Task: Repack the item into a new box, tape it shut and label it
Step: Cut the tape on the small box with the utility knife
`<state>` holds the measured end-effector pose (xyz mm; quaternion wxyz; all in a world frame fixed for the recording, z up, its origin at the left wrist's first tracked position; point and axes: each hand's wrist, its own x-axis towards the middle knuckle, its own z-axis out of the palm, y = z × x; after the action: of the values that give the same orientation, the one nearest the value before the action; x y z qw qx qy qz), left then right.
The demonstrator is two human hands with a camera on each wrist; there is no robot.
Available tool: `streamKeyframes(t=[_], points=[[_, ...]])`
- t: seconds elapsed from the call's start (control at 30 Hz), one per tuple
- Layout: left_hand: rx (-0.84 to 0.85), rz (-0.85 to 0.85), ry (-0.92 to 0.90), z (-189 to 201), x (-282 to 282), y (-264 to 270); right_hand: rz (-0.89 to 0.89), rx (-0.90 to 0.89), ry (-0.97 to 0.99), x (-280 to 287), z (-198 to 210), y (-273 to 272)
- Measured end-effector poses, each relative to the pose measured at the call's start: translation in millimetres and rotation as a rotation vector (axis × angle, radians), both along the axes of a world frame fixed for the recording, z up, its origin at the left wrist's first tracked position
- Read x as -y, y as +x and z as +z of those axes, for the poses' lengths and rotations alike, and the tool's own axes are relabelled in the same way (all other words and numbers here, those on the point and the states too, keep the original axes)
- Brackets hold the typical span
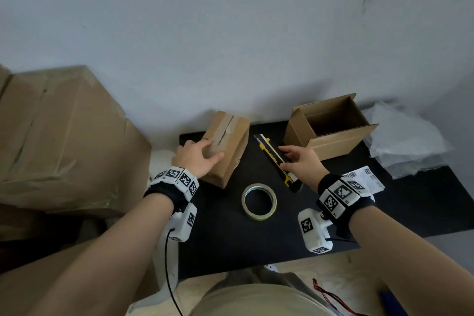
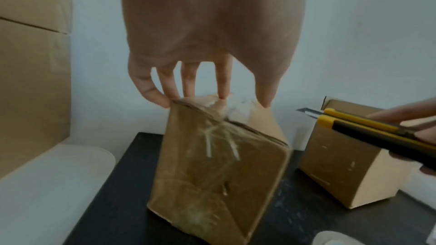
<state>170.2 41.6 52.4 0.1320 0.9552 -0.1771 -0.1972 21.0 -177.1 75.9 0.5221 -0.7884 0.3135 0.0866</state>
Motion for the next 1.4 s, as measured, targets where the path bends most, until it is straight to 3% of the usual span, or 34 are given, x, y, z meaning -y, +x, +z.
streamKeyframes(t=[0.17,0.27,0.43,0.6,0.77,0.93,1.17,1.4], points=[[0.046,-0.147,-0.07,3,1,-5,-0.015,-0.013,0.013,0,-4,-4],[0.14,-0.274,0.015,12,0,5,-0.045,-0.002,0.021,0,-6,-7],[0.37,-0.921,0.41,28,9,22,-0.071,-0.005,0.026,0,-8,-10],[0.47,-1.188,0.551,30,22,30,-0.098,0.0,0.027,0,-11,-13],[0.467,-1.237,0.56,33,30,29,-0.12,0.003,0.032,0,-13,-15],[0.383,-1.176,0.567,35,34,32,-0.14,0.006,0.062,0,-15,-15],[0.096,-0.909,0.41,28,30,35,-0.137,0.016,0.085,0,-16,-16],[0.09,-0.802,0.376,22,32,30,-0.124,0.017,0.091,-1,-16,-16]])
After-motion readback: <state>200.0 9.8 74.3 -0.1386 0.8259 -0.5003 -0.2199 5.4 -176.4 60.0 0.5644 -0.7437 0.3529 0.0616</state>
